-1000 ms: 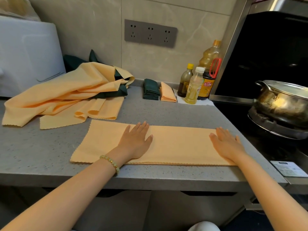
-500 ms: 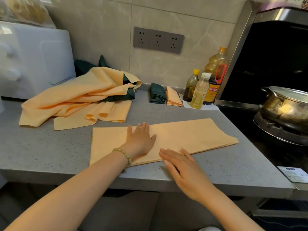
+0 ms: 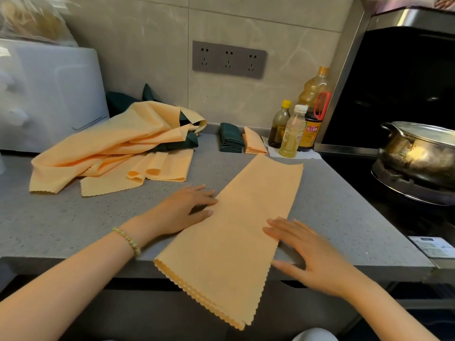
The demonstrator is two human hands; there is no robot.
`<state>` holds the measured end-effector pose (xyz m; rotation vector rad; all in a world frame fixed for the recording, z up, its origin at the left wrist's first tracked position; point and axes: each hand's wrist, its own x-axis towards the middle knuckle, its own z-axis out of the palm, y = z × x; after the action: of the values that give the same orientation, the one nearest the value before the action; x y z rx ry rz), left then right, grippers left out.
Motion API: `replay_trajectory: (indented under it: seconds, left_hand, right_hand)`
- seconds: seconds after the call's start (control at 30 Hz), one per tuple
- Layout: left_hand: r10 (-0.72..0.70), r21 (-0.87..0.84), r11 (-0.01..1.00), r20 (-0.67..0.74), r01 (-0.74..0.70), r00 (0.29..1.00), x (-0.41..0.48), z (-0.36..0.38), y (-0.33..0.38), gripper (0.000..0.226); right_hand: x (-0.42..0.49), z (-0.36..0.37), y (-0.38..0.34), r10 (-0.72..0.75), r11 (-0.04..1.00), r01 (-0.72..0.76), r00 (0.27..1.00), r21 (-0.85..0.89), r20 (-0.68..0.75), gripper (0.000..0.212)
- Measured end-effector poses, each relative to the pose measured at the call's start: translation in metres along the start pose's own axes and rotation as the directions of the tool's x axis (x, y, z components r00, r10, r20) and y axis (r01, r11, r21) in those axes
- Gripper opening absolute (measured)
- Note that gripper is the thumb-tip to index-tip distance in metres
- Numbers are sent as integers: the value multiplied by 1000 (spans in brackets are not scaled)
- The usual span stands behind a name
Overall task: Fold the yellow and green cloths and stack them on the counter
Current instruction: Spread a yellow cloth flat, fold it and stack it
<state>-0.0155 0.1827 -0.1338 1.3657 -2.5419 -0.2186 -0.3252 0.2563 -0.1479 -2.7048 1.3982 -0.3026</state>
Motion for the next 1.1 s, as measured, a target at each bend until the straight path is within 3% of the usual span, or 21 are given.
replay_trajectory:
  seconds: [0.07, 0.17, 0.27, 0.4, 0.43, 0.5, 0.53, 0.6, 0.67, 0.73, 0.83, 0.9, 1.1]
  left_hand:
    - [42, -85, 995, -76, -49, 996, -6, -2, 0, 39]
    - [36, -133, 990, -69, -45, 997, -16, -7, 2, 50]
    - [7, -99, 995, -35, -11, 999, -22, -9, -4, 31]
    - [-57, -52, 997, 113, 63, 992, -27, -16, -1, 54]
    - [-63, -43, 997, 140, 69, 988, -27, -18, 0, 55]
    - [-67, -13, 997, 175, 70, 982, -25, -22, 1, 50]
    - [-62, 25, 998, 181, 58, 982, -24, -24, 2, 46]
    - [-51, 93, 995, 177, 35, 983, -20, -26, 5, 37]
    - [-40, 40, 999, 125, 35, 991, -14, -27, 12, 27]
    - [-58, -142, 988, 52, 65, 997, -8, -26, 23, 16]
    - [-186, -386, 901, 65, 196, 980, 1, -14, 41, 22]
    - [-276, -408, 856, 161, 319, 948, 6, -4, 50, 32]
    - [-379, -409, 786, 275, 464, 884, 22, -4, 55, 36]
  right_hand:
    - [-2, 4, -6, -71, 997, 70, 997, -19, -35, 70]
    - [0, 11, -15, -153, 983, 142, 984, -118, -93, 69]
    - [6, 19, -26, -208, 965, 173, 963, -197, -173, 60]
    - [17, 20, -35, -205, 970, 155, 936, -187, -287, 37]
    - [19, 18, -36, -176, 978, 128, 932, -167, -316, 35]
    - [23, 11, -39, -7, 999, -9, 930, -44, -368, 58]
    - [25, 5, -40, 117, 993, -102, 932, 63, -342, 65]
    - [32, -6, -36, 335, 917, -267, 919, 296, -210, 56]
    - [39, -11, -24, 447, 814, -329, 881, 479, -154, 51]
    - [44, -15, -10, 510, 752, -339, 843, 566, -173, 48]
    - [45, -16, 7, 588, 742, -437, 789, 509, -180, 29]
    - [45, -19, 14, 636, 718, -496, 752, 489, -172, 14]
    - [53, -27, 26, 698, 634, -585, 715, 506, -48, 16]
